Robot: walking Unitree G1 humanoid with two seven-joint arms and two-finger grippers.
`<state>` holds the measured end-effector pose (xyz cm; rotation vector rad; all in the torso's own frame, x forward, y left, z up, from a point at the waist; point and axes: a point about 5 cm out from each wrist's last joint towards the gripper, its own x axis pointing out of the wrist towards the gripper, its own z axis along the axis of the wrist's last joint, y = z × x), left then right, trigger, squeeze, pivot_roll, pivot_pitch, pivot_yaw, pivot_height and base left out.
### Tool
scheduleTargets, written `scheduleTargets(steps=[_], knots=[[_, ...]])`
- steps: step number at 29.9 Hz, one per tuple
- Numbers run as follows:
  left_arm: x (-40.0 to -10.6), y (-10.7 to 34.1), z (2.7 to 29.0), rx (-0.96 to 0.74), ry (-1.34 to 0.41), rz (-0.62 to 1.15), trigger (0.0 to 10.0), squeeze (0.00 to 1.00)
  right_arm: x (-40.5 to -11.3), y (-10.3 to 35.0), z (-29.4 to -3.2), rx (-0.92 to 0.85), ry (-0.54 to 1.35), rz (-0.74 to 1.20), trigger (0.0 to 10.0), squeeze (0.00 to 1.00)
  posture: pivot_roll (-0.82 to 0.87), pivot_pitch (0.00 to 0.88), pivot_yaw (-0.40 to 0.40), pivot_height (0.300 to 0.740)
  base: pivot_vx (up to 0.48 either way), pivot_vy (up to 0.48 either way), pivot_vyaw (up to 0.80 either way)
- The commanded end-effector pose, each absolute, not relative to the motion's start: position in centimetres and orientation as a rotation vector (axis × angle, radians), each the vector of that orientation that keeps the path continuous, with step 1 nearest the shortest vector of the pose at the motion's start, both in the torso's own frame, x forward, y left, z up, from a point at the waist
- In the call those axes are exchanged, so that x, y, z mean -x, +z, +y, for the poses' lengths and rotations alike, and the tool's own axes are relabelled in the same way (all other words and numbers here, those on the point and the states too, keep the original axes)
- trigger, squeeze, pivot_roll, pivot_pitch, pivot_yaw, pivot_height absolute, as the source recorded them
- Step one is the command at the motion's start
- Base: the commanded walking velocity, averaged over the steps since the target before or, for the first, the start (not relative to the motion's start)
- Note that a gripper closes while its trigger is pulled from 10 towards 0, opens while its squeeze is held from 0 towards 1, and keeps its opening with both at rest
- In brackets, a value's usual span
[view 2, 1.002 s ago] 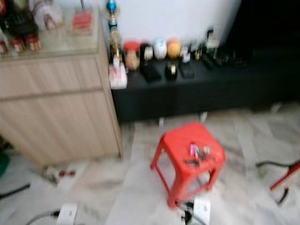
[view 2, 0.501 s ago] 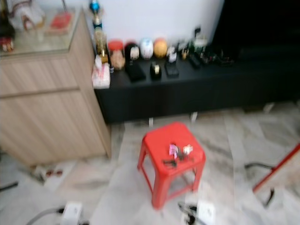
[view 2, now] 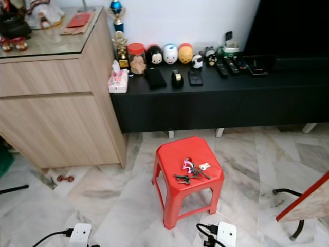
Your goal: Hang keys on a hook
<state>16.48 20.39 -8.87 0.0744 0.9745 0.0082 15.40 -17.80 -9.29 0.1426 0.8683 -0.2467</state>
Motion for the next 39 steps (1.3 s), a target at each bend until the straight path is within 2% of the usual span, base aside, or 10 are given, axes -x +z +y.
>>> scheduleTargets(steps=[1, 6, 9, 35, 39], knots=[[-16.25, -8.97, 20.58, -0.064, 0.019, 0.988, 10.0, 0.00, -15.42, -9.27, -17.85, -0.135, -0.240, 0.867, 10.0, 0.00, -0.05, 0.043, -0.036, 0.740, 0.000, 0.000, 0.00], [-16.37, -8.94, 20.45, -0.061, 0.013, 0.987, 10.0, 0.00, -15.71, -9.08, -17.84, -0.119, -0.210, 0.844, 10.0, 0.00, -0.05, 0.049, -0.034, 0.740, 0.000, 0.000, 0.00], [-16.43, -8.91, 20.45, -0.065, 0.015, 0.985, 10.0, 0.00, -15.75, -9.04, -17.85, -0.126, -0.215, 0.837, 10.0, 0.00, -0.05, 0.053, -0.034, 0.740, 0.247, 0.000, 0.58], [-15.95, -9.14, 20.35, -0.059, 0.018, 1.000, 10.0, 0.00, -15.83, -8.96, -17.88, -0.141, -0.205, 0.824, 10.0, 0.00, -0.05, 0.072, -0.041, 0.740, 0.266, 0.000, 0.02], [-15.83, -9.19, 20.38, -0.062, 0.020, 1.005, 10.0, 0.00, -15.82, -8.95, -17.86, -0.140, -0.201, 0.820, 10.0, 0.00, -0.05, 0.073, -0.040, 0.740, 0.000, 0.000, 0.00]])
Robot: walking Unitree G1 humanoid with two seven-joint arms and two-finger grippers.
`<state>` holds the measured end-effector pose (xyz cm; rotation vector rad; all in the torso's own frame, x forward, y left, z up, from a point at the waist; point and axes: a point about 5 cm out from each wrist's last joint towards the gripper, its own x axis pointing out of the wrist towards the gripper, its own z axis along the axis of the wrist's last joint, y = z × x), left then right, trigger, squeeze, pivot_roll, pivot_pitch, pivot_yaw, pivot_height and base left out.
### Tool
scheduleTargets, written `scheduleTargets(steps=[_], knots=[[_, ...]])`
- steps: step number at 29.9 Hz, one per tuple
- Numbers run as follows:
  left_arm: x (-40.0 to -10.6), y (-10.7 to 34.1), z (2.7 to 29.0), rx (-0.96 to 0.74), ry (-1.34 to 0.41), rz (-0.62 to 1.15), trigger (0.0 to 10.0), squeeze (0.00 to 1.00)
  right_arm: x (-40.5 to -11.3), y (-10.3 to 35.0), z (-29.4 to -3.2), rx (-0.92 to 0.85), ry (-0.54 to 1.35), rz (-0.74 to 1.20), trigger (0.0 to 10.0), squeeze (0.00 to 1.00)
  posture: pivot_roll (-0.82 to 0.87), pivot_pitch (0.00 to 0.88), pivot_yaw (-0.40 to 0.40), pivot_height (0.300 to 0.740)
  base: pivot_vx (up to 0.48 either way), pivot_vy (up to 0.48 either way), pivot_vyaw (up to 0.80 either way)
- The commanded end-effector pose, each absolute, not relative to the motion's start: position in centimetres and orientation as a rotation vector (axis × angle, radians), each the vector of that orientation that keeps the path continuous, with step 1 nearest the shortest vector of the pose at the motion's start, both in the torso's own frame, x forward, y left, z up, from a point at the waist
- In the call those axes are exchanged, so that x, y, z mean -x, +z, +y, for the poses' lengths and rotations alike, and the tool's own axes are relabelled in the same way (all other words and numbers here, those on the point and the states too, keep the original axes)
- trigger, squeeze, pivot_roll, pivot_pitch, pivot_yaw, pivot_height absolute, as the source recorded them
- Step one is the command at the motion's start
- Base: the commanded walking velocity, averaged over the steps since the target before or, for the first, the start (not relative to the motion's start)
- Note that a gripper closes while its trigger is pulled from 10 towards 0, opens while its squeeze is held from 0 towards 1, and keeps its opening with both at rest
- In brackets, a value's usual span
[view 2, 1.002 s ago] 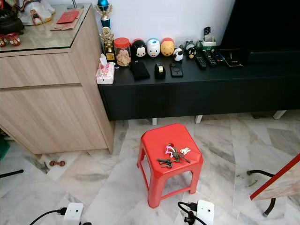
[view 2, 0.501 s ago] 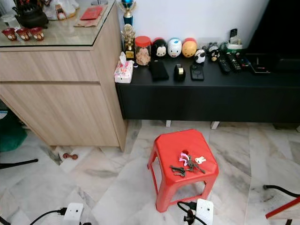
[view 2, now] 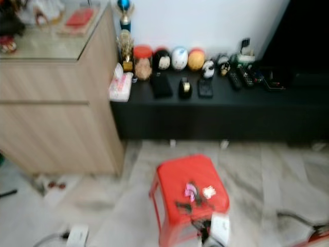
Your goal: Hang keys on a hook
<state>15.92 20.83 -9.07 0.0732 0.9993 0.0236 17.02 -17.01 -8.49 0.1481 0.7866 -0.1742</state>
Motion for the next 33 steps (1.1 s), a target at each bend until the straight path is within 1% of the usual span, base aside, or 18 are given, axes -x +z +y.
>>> scheduleTargets(steps=[1, 19, 33], knots=[[-15.82, -9.19, 20.38, -0.068, 0.018, 1.003, 10.0, 0.00, -15.82, -8.94, -17.84, -0.139, -0.195, 0.818, 10.0, 0.00, -0.06, 0.074, -0.041, 0.740, 0.000, 0.000, 0.00], [-15.67, -9.24, 20.39, -0.045, 0.043, 1.001, 10.0, 0.00, -15.70, -9.02, -17.82, -0.142, -0.183, 0.826, 10.0, 0.00, -0.06, 0.079, -0.041, 0.740, 0.000, 0.000, 0.00], [-15.71, -9.22, 20.41, -0.037, 0.045, 0.996, 10.0, 0.00, -15.68, -9.05, -17.76, -0.147, -0.178, 0.831, 10.0, 0.00, -0.05, 0.083, -0.042, 0.740, 0.000, 0.238, 0.00]])
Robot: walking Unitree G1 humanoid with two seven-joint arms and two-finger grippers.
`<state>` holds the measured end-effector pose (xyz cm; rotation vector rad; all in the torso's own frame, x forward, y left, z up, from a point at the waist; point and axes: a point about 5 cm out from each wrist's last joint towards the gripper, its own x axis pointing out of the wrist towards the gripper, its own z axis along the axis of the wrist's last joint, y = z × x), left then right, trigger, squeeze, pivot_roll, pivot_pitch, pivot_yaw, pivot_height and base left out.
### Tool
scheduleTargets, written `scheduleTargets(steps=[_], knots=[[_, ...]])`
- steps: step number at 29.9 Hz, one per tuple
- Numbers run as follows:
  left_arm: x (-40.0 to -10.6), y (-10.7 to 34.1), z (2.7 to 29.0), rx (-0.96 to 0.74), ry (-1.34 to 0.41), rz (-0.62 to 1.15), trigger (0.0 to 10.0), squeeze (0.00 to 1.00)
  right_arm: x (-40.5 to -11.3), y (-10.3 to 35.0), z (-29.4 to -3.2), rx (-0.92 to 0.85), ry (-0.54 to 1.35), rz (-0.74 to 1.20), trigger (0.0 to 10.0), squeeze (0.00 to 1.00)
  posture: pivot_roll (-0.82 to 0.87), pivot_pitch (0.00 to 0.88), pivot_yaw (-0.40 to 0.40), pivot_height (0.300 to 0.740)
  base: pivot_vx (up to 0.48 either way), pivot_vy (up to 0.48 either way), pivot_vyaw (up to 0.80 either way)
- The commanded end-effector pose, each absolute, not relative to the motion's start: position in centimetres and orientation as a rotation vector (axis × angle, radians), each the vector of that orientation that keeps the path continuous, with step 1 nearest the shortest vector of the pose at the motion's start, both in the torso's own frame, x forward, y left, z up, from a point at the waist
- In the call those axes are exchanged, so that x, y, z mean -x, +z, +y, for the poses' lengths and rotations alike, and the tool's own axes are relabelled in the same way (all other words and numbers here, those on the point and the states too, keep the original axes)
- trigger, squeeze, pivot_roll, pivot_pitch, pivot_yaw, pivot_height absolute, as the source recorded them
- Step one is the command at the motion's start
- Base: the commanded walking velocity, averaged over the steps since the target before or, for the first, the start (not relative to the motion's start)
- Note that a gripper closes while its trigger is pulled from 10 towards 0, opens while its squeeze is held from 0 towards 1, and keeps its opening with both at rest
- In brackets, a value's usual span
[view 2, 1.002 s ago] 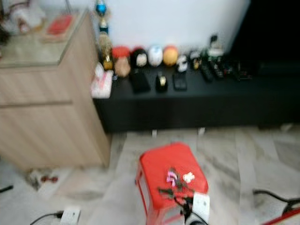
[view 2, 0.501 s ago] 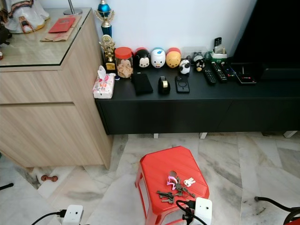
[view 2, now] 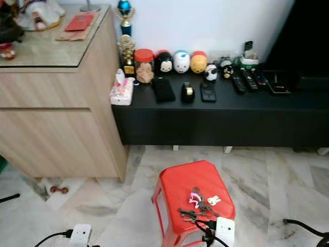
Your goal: Hang keys on a hook
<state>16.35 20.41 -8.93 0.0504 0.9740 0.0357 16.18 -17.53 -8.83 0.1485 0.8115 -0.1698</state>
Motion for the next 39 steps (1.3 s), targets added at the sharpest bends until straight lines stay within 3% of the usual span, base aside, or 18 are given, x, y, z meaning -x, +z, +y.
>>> scheduleTargets(steps=[1, 39], knots=[[-15.69, -9.22, 20.42, -0.038, 0.045, 0.997, 10.0, 0.00, -15.67, -9.05, -17.75, -0.147, -0.178, 0.831, 10.0, 0.00, -0.05, 0.082, -0.042, 0.740, 0.000, 0.352, 0.00], [-15.44, -9.27, 20.49, -0.071, 0.015, 0.989, 10.0, 0.00, -15.62, -8.96, -17.78, -0.164, -0.204, 0.805, 10.0, 0.00, -0.05, 0.091, -0.042, 0.740, 0.000, 0.066, 0.00]])
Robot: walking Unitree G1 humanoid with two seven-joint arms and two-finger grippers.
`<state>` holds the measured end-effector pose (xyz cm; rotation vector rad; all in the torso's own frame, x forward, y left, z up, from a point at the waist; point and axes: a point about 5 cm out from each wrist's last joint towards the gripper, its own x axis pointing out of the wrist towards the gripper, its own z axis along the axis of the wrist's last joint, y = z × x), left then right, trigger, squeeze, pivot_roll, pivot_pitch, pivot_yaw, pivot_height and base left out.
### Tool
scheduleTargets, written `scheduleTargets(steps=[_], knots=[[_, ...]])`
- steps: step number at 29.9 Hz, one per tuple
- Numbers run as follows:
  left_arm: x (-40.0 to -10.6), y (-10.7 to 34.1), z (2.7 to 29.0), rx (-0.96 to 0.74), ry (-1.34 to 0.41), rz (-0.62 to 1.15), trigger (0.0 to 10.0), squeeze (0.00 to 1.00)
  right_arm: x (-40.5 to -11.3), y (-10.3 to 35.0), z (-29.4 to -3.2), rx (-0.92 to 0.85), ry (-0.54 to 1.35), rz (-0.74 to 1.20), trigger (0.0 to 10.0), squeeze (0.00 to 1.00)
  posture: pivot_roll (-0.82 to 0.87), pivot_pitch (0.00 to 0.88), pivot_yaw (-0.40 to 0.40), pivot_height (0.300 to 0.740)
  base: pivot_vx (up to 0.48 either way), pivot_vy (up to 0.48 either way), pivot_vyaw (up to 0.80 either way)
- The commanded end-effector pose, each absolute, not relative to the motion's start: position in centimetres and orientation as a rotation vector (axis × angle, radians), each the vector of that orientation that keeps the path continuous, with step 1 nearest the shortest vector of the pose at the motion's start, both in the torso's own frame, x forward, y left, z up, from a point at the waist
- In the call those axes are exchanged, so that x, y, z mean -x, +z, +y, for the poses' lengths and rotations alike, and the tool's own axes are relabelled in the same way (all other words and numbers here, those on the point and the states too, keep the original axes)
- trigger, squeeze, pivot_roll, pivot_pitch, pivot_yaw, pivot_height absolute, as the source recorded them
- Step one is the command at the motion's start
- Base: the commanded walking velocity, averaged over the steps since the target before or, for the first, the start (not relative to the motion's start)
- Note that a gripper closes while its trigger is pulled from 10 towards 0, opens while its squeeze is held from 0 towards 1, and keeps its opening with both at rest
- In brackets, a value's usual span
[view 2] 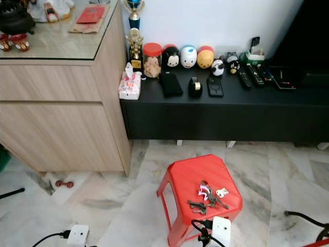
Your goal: Hang keys on a hook
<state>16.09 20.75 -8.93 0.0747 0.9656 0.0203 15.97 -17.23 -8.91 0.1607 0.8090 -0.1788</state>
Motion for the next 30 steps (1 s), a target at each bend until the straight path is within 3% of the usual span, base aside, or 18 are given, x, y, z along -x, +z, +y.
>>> scheduleTargets(steps=[1, 10, 17, 24, 30], knots=[[-15.4, -9.3, 20.5, -0.072, 0.018, 0.988, 10.0, 0.00, -15.6, -8.9, -17.8, -0.166, -0.204, 0.801, 10.0, 0.00, -0.05, 0.091, -0.042, 0.740, 0.000, 0.000, 0.00], [-16.7, -8.6, 21.2, -0.005, 0.117, 0.910, 10.0, 0.00, -15.9, -8.6, -17.7, -0.183, -0.189, 0.740, 10.0, 0.00, -0.06, 0.092, -0.040, 0.740, 0.000, 0.000, 0.00], [-21.5, -5.3, 22.1, 0.039, 0.145, 0.647, 10.0, 0.00, -16.1, -8.2, -17.9, -0.162, -0.172, 0.684, 10.0, 0.00, -0.06, 0.095, -0.041, 0.740, 0.000, 0.000, 0.00], [-24.4, -2.7, 21.0, 0.035, 0.084, 0.441, 10.0, 0.00, -16.1, -8.0, -17.7, -0.191, -0.153, 0.649, 10.0, 0.00, -0.07, 0.095, -0.037, 0.740, 0.000, 0.000, 0.00], [-25.0, -1.9, 19.6, 0.053, 0.056, 0.357, 10.0, 0.00, -16.0, -7.9, -17.7, -0.204, -0.166, 0.616, 10.0, 0.00, -0.07, 0.091, -0.031, 0.740, 0.000, 0.000, 0.00]])
